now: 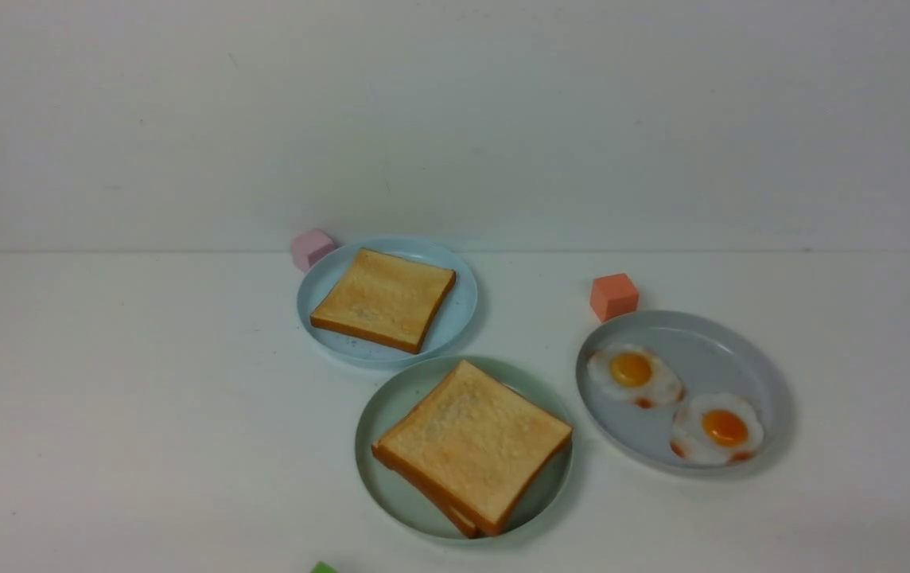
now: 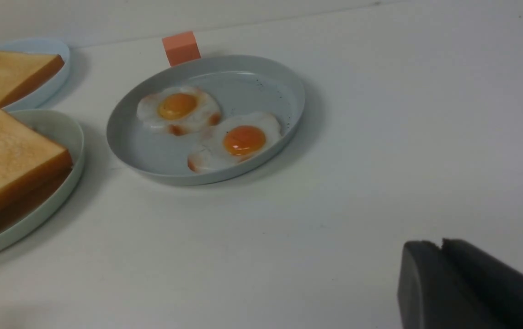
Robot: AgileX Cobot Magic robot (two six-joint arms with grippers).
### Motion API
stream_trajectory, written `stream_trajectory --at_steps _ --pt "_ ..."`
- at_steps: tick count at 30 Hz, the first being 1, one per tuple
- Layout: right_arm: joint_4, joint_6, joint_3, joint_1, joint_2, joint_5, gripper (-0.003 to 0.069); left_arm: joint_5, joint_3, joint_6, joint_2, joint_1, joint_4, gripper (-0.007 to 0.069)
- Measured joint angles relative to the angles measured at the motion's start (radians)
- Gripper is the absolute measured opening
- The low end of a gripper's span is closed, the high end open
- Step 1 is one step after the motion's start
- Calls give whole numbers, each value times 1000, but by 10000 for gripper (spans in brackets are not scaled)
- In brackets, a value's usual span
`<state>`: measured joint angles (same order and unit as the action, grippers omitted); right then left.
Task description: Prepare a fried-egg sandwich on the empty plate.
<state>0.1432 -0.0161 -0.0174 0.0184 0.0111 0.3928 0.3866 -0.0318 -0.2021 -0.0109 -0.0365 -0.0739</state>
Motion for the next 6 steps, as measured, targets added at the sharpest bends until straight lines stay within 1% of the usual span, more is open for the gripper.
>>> stream_trajectory --at_steps 6 --pt "0 0 0 0 0 0 82 0 0 0 0 0 0 -3"
